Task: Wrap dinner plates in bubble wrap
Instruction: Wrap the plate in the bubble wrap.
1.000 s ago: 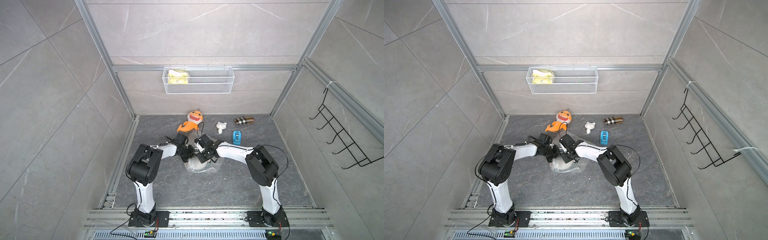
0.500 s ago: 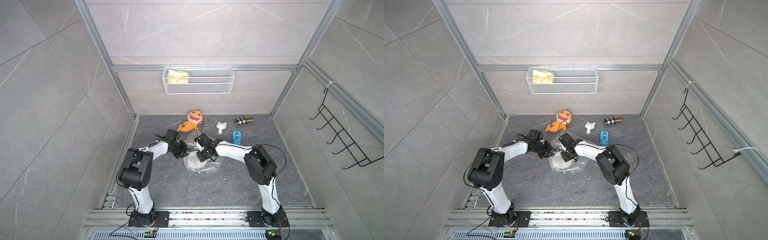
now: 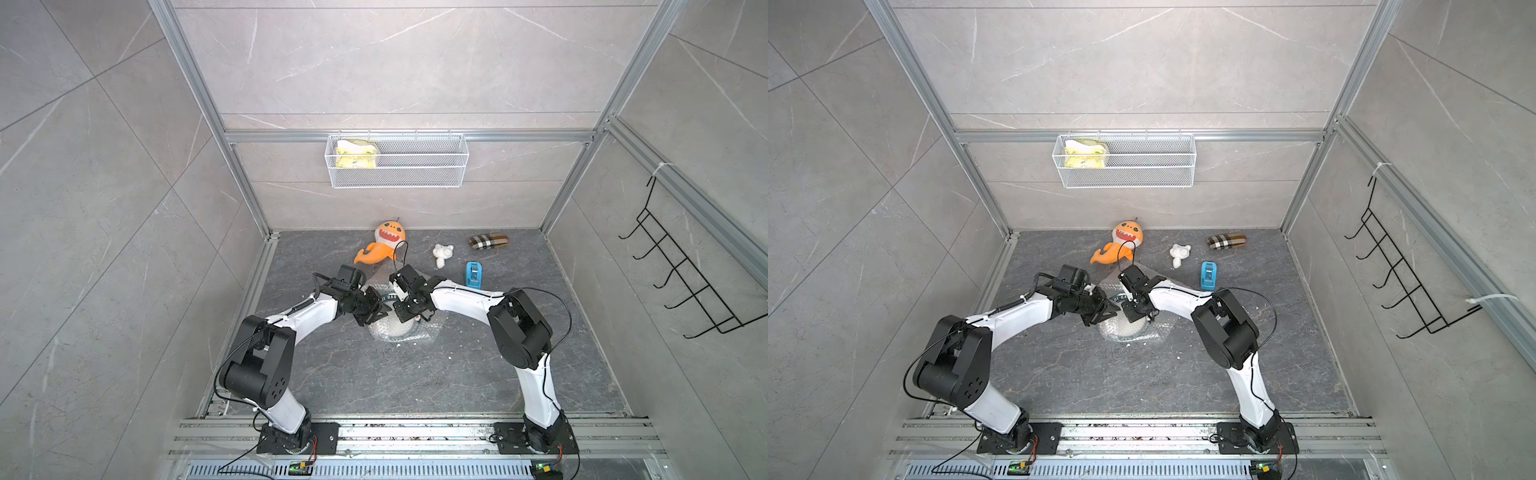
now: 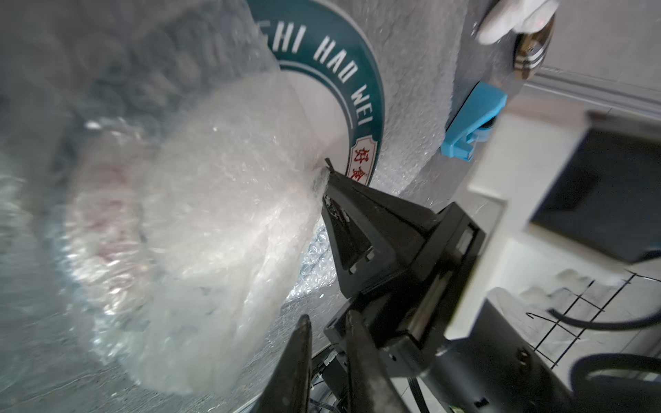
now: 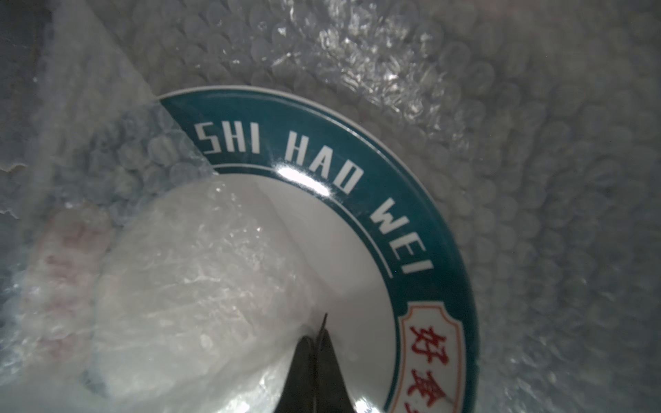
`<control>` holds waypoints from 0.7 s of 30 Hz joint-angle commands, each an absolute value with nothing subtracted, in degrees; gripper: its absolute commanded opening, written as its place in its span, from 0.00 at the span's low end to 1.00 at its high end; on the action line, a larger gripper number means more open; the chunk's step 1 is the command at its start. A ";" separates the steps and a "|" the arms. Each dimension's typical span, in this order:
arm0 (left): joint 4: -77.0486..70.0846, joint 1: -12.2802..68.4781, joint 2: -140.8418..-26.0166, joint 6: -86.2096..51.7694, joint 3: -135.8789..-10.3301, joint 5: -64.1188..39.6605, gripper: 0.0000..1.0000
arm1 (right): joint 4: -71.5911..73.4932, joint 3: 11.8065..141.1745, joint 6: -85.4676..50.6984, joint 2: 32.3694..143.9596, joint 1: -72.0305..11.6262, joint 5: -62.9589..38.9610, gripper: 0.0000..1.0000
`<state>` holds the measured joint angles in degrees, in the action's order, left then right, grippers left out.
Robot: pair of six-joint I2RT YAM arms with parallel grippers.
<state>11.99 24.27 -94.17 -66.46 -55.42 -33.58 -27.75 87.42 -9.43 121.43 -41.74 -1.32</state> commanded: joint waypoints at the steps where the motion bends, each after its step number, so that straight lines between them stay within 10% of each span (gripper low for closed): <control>1: 7.93 24.32 -97.75 -68.05 -54.88 -33.70 0.20 | -31.05 88.24 -10.69 122.97 -41.22 -1.83 0.00; 14: 9.80 23.64 -106.30 -63.85 -55.99 -23.45 0.18 | -33.38 88.96 -10.38 119.95 -41.15 -2.85 0.00; 21: 11.77 23.47 -106.77 -62.01 -54.13 -19.65 0.17 | -32.89 87.08 -11.02 114.25 -41.09 -2.20 0.33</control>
<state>7.46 24.14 -104.99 -64.38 -55.83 -29.56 -31.46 87.77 -10.11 119.35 -41.21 -2.39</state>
